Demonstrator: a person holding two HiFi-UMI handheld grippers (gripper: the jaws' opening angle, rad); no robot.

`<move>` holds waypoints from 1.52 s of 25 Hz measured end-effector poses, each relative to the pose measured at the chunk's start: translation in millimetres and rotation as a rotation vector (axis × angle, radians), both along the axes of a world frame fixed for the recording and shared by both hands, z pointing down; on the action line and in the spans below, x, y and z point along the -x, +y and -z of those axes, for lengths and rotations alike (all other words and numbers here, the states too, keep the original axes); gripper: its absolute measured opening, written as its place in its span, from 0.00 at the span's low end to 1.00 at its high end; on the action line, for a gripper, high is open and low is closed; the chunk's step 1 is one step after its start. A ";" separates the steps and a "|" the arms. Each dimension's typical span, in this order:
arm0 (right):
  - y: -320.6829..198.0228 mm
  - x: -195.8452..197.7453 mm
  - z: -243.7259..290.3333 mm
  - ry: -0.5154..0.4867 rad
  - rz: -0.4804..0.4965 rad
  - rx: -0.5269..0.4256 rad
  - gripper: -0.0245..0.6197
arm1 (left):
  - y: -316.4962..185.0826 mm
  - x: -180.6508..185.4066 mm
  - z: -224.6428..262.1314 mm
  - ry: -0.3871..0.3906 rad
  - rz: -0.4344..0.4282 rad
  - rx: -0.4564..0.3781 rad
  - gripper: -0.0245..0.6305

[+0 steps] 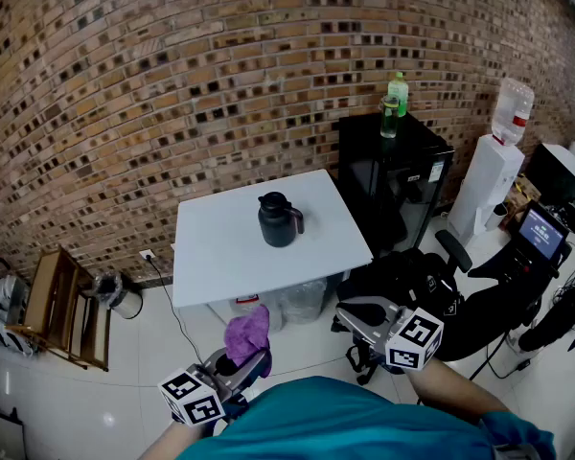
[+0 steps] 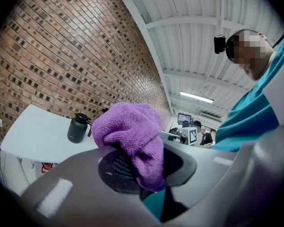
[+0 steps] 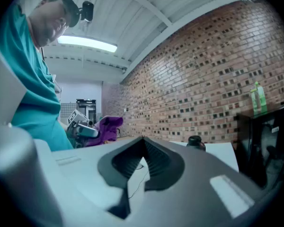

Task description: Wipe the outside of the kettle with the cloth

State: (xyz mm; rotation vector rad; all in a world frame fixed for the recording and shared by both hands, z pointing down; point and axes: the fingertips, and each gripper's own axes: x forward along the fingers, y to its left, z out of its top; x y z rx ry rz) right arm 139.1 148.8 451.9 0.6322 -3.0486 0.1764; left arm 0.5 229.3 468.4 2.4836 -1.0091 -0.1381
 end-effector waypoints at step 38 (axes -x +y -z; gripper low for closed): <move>-417.8 112.4 -225.8 0.488 -0.097 0.186 0.50 | -330.6 203.0 -29.8 -0.074 0.000 0.067 0.17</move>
